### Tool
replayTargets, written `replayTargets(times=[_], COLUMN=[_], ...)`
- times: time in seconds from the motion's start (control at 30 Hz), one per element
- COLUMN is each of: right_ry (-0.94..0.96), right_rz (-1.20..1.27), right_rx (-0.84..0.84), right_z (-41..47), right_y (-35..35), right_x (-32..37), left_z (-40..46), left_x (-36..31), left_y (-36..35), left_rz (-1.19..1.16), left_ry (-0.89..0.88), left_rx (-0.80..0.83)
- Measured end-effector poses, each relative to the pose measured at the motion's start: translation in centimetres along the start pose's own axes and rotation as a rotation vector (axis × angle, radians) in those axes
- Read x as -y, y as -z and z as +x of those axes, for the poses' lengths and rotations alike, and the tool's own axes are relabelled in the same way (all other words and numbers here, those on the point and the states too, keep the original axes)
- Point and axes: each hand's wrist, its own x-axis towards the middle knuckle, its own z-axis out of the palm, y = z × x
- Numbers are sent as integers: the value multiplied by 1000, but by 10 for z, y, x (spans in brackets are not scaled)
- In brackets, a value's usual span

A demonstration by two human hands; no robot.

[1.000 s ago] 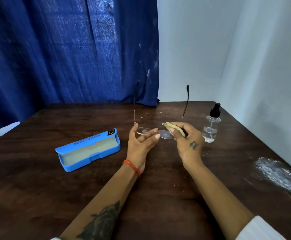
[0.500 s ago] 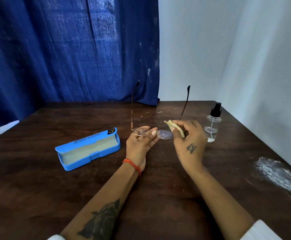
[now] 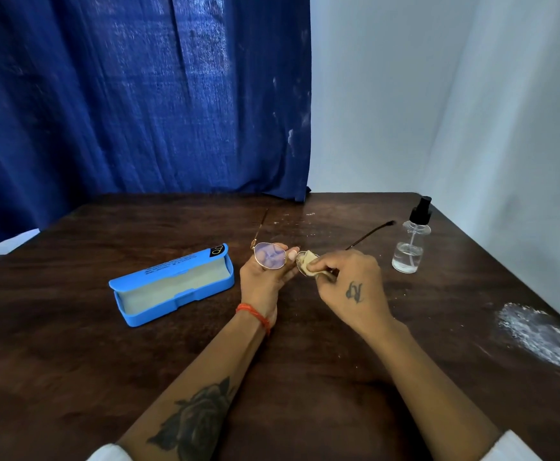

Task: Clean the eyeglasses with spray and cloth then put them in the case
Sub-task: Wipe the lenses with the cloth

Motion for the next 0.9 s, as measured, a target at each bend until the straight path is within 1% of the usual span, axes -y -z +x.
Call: replayTargets(times=[0.13, 0.23, 0.33, 0.47, 0.6, 0.67, 0.77, 0.9], right_ry=[35, 48, 46, 43, 12, -7, 28, 84], right_rz=[-134, -177, -137, -17, 37, -14, -153, -184], right_rx=[-72, -119, -105, -55, -63, -55, -68, -96], right_z=[-1, -2, -2, -3, -3, -3, -3, -3], right_y=[-1, -6, -10, -7, -1, 1, 1, -8], right_x=[2, 5, 8, 9, 7, 5, 5, 8], left_z=[1, 0, 0, -1, -2, -1, 0, 0], left_x=[1, 2, 1, 1, 1, 1, 1, 0], left_y=[0, -2, -3, -1, -1, -1, -1, -3], left_rz=[-3, 14, 28, 34, 6, -4, -29, -44], left_ry=[-1, -20, -30, -35, -32, -37, -34, -31], left_rx=[9, 6, -7, -22, -16, -23, -27, -33])
